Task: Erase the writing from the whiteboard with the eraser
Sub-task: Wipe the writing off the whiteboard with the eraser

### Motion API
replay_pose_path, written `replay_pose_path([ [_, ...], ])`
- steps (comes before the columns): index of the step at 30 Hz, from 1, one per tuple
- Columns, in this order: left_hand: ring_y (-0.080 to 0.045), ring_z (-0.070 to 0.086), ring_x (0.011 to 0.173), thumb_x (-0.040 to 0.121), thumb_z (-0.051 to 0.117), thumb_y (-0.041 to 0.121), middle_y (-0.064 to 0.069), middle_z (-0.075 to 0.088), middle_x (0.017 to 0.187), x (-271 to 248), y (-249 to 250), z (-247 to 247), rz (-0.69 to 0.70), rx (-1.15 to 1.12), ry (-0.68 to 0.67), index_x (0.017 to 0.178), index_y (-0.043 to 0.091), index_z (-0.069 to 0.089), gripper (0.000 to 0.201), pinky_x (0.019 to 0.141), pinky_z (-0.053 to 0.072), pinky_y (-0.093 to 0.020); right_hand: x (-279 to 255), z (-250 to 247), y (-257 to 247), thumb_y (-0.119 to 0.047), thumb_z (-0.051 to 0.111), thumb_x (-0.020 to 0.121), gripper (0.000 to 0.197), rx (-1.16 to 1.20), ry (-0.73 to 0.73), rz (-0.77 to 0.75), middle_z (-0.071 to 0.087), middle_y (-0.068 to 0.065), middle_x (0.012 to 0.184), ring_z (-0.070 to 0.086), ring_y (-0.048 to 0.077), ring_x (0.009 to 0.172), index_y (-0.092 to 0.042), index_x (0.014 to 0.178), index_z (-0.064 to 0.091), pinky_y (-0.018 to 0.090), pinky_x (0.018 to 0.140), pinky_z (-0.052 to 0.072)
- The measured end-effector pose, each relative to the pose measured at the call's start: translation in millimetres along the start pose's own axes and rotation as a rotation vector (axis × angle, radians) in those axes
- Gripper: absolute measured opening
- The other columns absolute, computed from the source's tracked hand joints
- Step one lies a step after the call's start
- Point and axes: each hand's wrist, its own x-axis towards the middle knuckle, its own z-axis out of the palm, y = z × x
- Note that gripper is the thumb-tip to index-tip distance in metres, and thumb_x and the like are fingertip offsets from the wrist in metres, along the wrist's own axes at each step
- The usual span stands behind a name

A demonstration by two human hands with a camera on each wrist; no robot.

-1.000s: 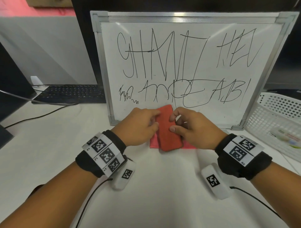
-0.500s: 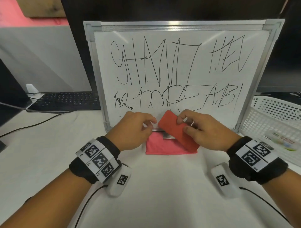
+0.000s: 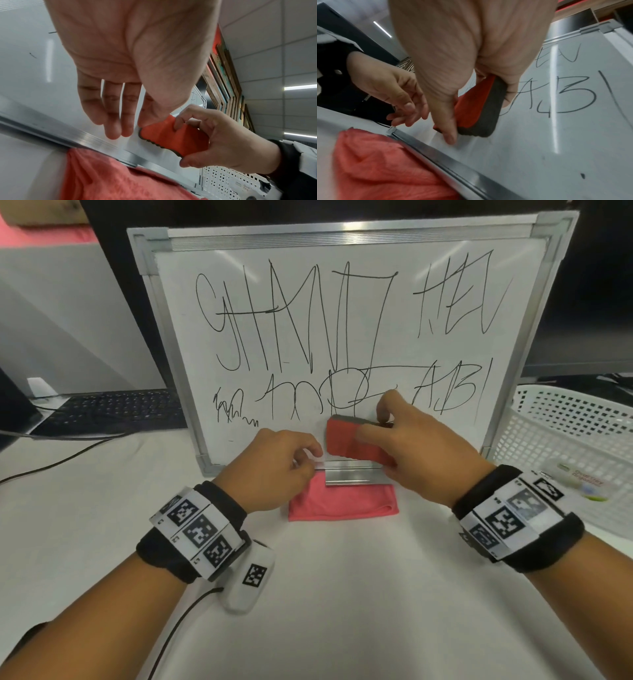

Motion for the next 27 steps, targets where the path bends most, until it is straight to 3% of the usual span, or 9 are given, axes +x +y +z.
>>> replay_pose_path([
  [5, -0.004, 0.065, 0.07, 0.093, 0.06, 0.015, 0.011, 0.069, 0.078, -4.1, -7.6, -1.1, -0.041, -0.01, 0.003, 0.108, 0.027, 0.073, 0.023, 0.07, 0.046, -0.014, -5.2, 1.3, 18.4, -0.005, 0.079, 0.073, 0.045, 0.037, 0.021, -0.017, 0.048, 0.006, 0.104, 0.051, 0.031, 0.074, -0.023, 0.113, 0.069, 0.043, 0.059, 0.051],
  [11, -0.008, 0.062, 0.079, 0.094, 0.059, 0.025, 0.007, 0.07, 0.077, -5.4, -24.4, -14.6, -0.073, 0.141, -0.024, 0.106, 0.025, 0.071, 0.016, 0.082, 0.055, -0.032, -10.2, 2.1, 26.0, -0.002, 0.082, 0.069, 0.041, 0.066, 0.063, -0.058, 0.052, 0.009, 0.105, 0.055, 0.031, 0.072, -0.019, 0.106, 0.074, 0.039, 0.06, 0.051],
  [18, -0.025, 0.062, 0.088, 0.094, 0.055, 0.037, -0.001, 0.06, 0.091, -5.1, -27.3, -15.1, -0.065, 0.389, -0.166, 0.108, 0.03, 0.064, 0.017, 0.078, 0.054, -0.038, -0.6, 6.0, 15.8, -0.004, 0.08, 0.073, 0.041, 0.1, 0.045, -0.067, 0.051, 0.01, 0.109, 0.057, 0.032, 0.078, -0.021, 0.109, 0.073, 0.037, 0.061, 0.051],
  [22, -0.02, 0.058, 0.08, 0.095, 0.056, 0.039, 0.004, 0.054, 0.085, -3.9, -32.1, -16.9, -0.052, 0.433, -0.193, 0.09, 0.036, 0.057, 0.006, 0.069, 0.048, -0.033, -13.7, 0.0, 33.9, -0.01, 0.082, 0.069, 0.04, 0.033, 0.075, 0.024, 0.052, 0.008, 0.107, 0.055, 0.03, 0.075, -0.024, 0.105, 0.071, 0.031, 0.059, 0.04],
  [24, -0.018, 0.057, 0.077, 0.094, 0.056, 0.041, 0.007, 0.051, 0.082, -3.1, -33.2, -15.3, -0.052, 0.412, -0.215, 0.079, 0.041, 0.049, 0.017, 0.068, 0.046, -0.032, -17.8, -1.4, 39.4, -0.011, 0.082, 0.068, 0.04, 0.005, 0.088, 0.049, 0.052, 0.008, 0.106, 0.055, 0.03, 0.076, -0.024, 0.103, 0.07, 0.03, 0.06, 0.038],
  [27, -0.017, 0.059, 0.076, 0.092, 0.058, 0.041, 0.006, 0.054, 0.083, -3.5, -27.9, -10.6, -0.065, 0.369, -0.272, 0.076, 0.04, 0.052, 0.017, 0.071, 0.052, -0.035, -16.3, -0.8, 36.8, -0.011, 0.081, 0.07, 0.036, -0.035, 0.103, 0.034, 0.052, 0.008, 0.103, 0.054, 0.031, 0.075, -0.024, 0.102, 0.07, 0.031, 0.059, 0.038],
])
